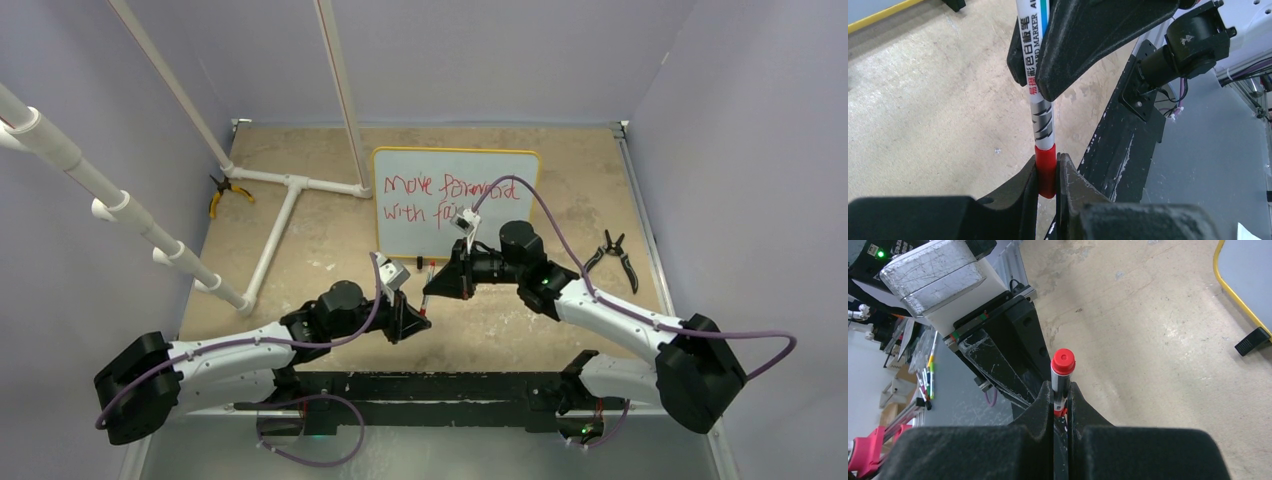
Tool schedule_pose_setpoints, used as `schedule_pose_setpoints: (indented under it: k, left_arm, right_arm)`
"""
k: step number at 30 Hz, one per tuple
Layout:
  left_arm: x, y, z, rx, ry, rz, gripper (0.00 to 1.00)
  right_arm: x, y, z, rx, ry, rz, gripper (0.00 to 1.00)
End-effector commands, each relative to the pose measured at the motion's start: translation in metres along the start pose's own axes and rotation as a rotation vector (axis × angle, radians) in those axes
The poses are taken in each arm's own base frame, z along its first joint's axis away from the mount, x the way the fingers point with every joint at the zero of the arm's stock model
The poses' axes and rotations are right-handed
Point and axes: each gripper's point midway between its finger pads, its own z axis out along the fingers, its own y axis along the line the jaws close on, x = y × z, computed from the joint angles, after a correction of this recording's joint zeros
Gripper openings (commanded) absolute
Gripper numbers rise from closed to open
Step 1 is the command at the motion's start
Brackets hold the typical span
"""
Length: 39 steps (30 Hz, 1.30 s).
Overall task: Write a sentence on the whiteboard
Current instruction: Close the whiteboard marker at the center of the board.
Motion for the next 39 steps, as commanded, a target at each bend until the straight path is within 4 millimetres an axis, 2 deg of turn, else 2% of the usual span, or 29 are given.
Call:
schedule_pose_setpoints:
  k: [1, 9, 25, 30, 33, 35, 36, 38, 39]
  left_arm:
    - [-0.102, -0.045, -0.009, 0.138, -0.309, 0.107, 0.0]
    - [-0.116, -0.046, -0.011, 0.152, -0.32, 0.148, 0.0]
    - [-0.14, -0.036, -0.021, 0.159, -0.364, 0.186, 0.0]
    - [-0.132, -0.027, -0.016, 0.137, -0.323, 0.153, 0.0]
    - [-0.118, -0.009, -0.012, 0.061, -0.261, 0.106, 0.01]
    - [-0.109, 0.009, -0.011, -0.028, -0.226, 0.068, 0.17]
    - [-0.106, 0.019, -0.012, -0.079, -0.207, 0.048, 0.33]
    - [-0.101, 0.035, -0.015, -0.162, -0.173, 0.019, 0.49]
    - [-0.099, 0.041, -0.017, -0.197, -0.162, 0.003, 0.54]
  right_arm:
    - [0.056, 0.006, -0.002, -0.06, 0.174, 0.105, 0.0]
    - [0.075, 0.008, 0.002, -0.075, 0.238, 0.146, 0.0]
    - [0.09, 0.009, 0.003, -0.086, 0.302, 0.196, 0.0]
    - [0.069, 0.006, 0.006, -0.026, 0.245, 0.187, 0.0]
    - [0.042, -0.002, 0.006, 0.091, 0.146, 0.197, 0.0]
    - [0.023, -0.015, 0.003, 0.201, 0.078, 0.193, 0.0]
    - [0.014, -0.022, 0.001, 0.258, 0.045, 0.188, 0.0]
    - [0.005, -0.038, -0.007, 0.366, 0.007, 0.202, 0.0]
    - [0.001, -0.048, -0.011, 0.42, -0.016, 0.207, 0.0]
